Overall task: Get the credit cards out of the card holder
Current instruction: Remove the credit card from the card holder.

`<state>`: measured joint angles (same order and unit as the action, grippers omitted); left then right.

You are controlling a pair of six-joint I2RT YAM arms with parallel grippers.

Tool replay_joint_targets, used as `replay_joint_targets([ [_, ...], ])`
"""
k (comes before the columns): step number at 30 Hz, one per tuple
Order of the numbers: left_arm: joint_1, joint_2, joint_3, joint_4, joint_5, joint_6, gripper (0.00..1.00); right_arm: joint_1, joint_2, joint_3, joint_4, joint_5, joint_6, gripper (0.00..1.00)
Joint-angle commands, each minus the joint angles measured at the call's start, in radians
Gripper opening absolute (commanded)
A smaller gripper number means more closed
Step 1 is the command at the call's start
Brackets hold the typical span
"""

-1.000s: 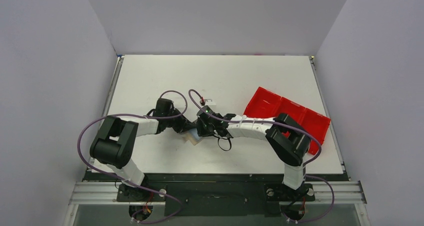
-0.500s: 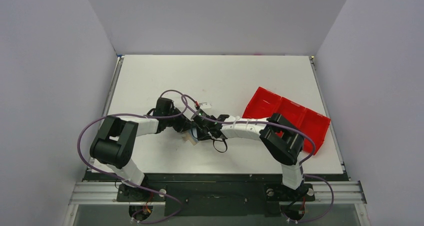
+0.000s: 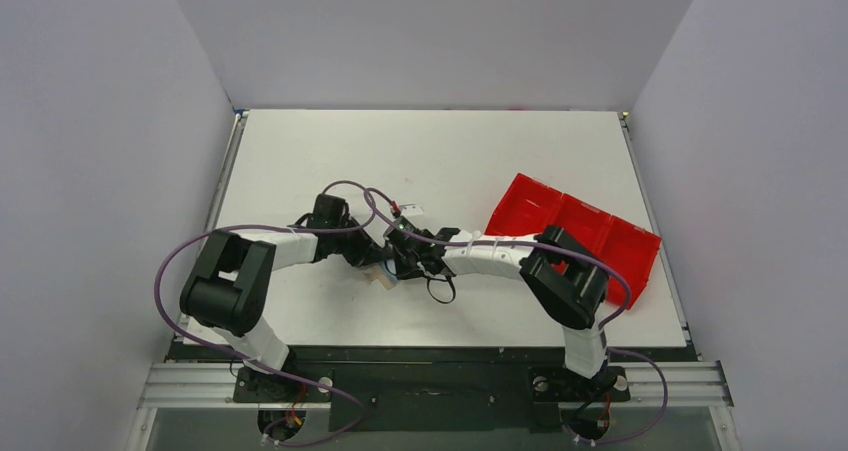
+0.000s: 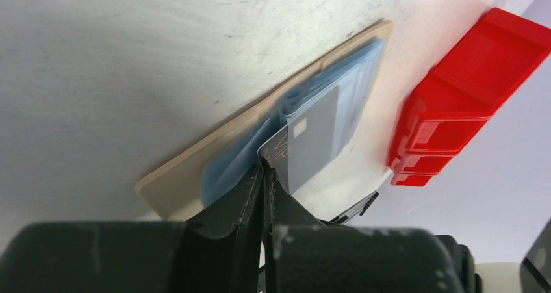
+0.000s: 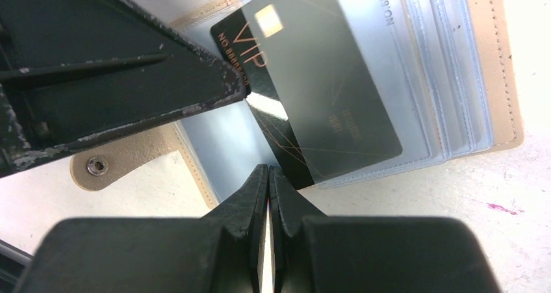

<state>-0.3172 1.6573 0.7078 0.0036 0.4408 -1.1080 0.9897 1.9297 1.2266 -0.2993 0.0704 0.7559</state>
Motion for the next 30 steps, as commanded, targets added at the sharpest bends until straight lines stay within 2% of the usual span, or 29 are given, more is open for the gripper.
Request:
replay_joint_targets([
  [1, 0.011, -0.036, 0.036, -0.116, -0.036, 0.093, 0.00, -0.018, -0.041, -0.043, 0.002, 0.025, -0.008, 0.00],
  [9, 0.012, -0.026, 0.044, -0.138, -0.044, 0.130, 0.00, -0.024, -0.136, -0.085, 0.025, -0.009, -0.027, 0.01],
  [17, 0.012, -0.028, 0.062, -0.150, -0.049, 0.143, 0.00, -0.048, -0.224, -0.050, -0.026, 0.006, -0.071, 0.14],
  [22, 0.012, -0.039, 0.057, -0.137, -0.040, 0.143, 0.00, -0.098, -0.172, -0.001, -0.040, 0.007, -0.100, 0.19],
  [30, 0.012, -0.052, 0.038, -0.101, -0.033, 0.134, 0.00, -0.139, -0.034, 0.087, -0.072, 0.010, -0.149, 0.14],
])
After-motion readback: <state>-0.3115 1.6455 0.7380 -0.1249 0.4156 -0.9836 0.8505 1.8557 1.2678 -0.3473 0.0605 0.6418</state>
